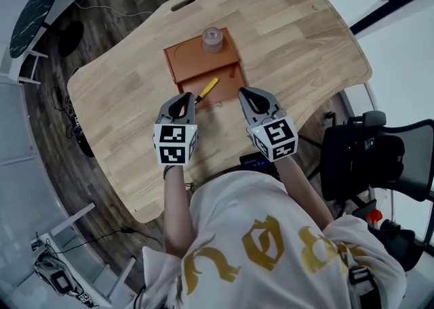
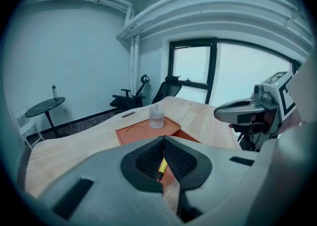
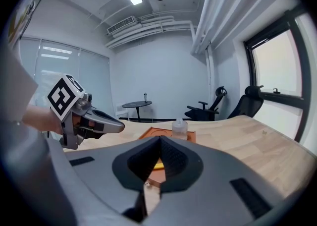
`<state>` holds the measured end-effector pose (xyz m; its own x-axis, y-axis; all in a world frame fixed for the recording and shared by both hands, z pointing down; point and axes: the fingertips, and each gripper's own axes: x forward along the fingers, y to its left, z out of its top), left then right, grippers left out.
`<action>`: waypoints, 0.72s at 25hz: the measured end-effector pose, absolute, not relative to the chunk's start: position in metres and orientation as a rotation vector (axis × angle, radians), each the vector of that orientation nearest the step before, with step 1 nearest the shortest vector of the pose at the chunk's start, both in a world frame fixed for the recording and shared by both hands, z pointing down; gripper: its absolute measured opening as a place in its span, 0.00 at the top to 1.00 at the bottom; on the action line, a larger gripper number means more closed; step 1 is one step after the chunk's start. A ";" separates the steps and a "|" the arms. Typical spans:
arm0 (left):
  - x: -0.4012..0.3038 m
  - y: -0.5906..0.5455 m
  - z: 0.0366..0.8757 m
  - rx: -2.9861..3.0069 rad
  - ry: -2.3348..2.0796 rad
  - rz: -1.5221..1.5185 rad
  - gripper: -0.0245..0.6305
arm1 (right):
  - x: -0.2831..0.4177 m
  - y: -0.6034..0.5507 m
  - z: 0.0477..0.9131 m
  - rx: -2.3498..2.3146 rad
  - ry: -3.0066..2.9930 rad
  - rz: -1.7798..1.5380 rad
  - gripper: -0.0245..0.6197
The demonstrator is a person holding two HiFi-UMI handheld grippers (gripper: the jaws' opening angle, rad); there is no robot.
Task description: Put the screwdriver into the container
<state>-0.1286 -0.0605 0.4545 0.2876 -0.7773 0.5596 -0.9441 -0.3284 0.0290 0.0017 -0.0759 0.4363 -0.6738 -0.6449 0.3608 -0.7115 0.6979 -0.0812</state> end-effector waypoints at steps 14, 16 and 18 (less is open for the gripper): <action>-0.154 -0.025 0.399 2.192 -1.788 0.262 0.95 | -0.001 -0.055 0.394 1.148 -2.662 0.216 0.95; -0.151 -0.023 0.395 2.208 -1.794 0.259 0.95 | 0.000 -0.053 0.391 1.159 -2.667 0.208 0.94; -0.148 -0.021 0.390 2.220 -1.786 0.215 0.95 | 0.002 -0.052 0.389 1.167 -2.668 0.205 0.95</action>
